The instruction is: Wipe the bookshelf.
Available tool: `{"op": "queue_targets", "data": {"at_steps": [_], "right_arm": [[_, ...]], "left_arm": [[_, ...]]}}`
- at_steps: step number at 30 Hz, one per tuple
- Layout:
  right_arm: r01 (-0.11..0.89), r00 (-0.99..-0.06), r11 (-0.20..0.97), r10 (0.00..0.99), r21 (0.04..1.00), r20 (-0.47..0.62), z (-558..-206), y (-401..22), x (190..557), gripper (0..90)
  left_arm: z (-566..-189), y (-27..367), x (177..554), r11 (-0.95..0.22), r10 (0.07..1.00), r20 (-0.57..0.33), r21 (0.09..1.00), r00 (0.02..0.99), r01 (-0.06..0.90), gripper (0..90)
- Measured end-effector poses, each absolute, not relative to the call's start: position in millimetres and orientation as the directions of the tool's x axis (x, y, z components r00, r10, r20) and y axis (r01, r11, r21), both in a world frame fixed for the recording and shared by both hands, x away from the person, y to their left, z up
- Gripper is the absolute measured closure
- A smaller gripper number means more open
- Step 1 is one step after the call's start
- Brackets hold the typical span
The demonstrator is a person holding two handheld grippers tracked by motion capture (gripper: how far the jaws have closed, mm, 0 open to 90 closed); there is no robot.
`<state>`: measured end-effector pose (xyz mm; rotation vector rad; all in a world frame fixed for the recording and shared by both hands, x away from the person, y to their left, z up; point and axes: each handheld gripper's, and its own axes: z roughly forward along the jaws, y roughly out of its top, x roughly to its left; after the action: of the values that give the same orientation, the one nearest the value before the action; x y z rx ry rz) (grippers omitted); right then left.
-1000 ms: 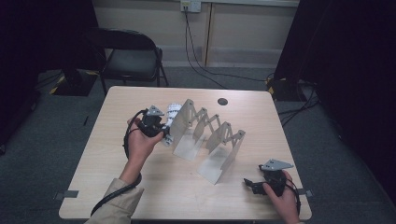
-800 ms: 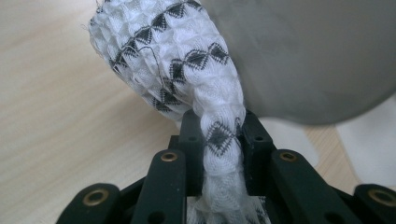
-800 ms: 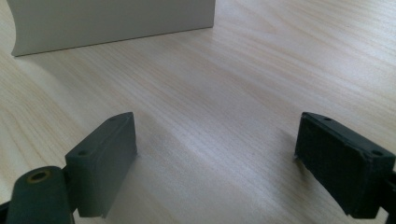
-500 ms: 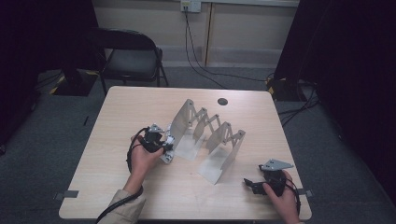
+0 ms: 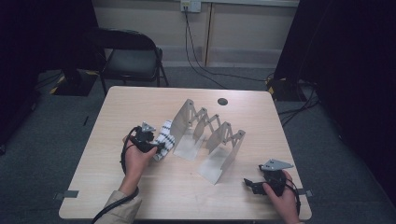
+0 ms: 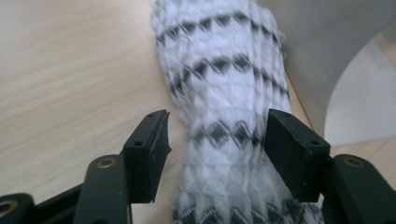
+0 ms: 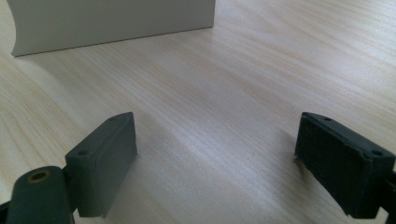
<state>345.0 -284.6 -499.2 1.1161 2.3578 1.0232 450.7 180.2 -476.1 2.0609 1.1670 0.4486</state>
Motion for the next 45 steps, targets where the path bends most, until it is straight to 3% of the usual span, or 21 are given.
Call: {"op": "queue_targets", "data": {"at_steps": [4,7,8,11,19,30,45], "right_arm": [[0.530,-0.635,0.432,0.773,0.730,0.003,-499,-285,345,12.0],[0.529,-0.635,0.433,0.773,0.730,0.002,-499,-285,345,11.9],[0.530,-0.635,0.433,0.773,0.730,0.003,-499,-285,345,11.9],[0.529,-0.635,0.433,0.773,0.730,0.002,-499,-285,345,11.9],[0.530,-0.635,0.433,0.773,0.730,0.002,-499,-285,345,12.0],[0.530,-0.634,0.432,0.773,0.730,0.003,-499,-284,345,11.9],[0.530,-0.634,0.432,0.773,0.730,0.003,-499,-284,345,11.9]], "left_arm": [[-484,173,456,-0.336,0.834,-0.072,0.719,0.546,0.609,40.0],[-489,170,455,-0.356,0.822,-0.066,0.717,0.566,0.600,54.1],[-488,169,453,-0.344,0.819,-0.092,0.711,0.566,0.613,66.4],[-480,167,452,-0.348,0.825,-0.095,0.691,0.557,0.633,73.8],[-421,176,448,-0.282,0.799,-0.159,0.752,0.580,0.596,75.2],[-353,177,448,-0.246,0.752,-0.165,0.828,0.638,0.504,75.2],[-400,159,454,-0.287,0.748,-0.186,0.775,0.637,0.563,75.4]]}}
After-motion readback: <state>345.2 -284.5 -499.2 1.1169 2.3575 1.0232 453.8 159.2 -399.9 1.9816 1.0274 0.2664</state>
